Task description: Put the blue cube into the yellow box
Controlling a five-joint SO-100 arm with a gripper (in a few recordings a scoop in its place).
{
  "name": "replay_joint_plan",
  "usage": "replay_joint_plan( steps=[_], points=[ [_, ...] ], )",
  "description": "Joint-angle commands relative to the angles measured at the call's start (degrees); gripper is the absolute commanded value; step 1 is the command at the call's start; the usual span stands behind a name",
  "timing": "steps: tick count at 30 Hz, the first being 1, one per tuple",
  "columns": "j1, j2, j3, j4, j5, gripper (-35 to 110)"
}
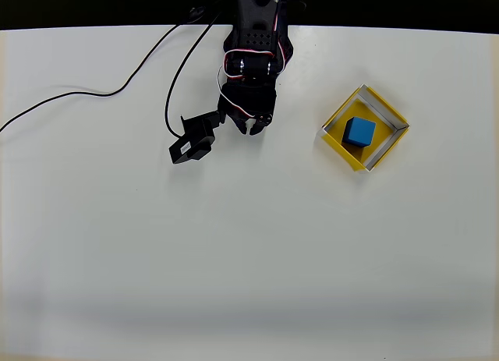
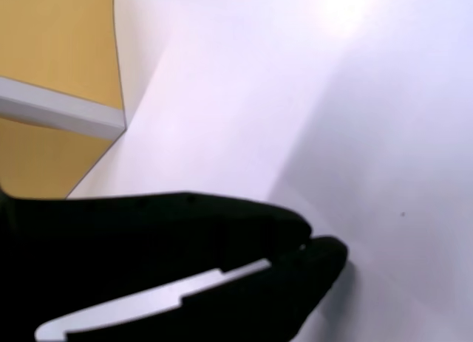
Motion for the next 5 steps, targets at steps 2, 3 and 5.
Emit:
replay_joint_plan(
  steps=[2, 3, 5],
  points=[
    [-0.4, 1.3, 1.6, 0.9, -0.4, 1],
    [-0.4, 1.3, 1.6, 0.9, -0.4, 1],
    [-0.4, 1.3, 1.6, 0.9, -0.4, 1]
  ],
)
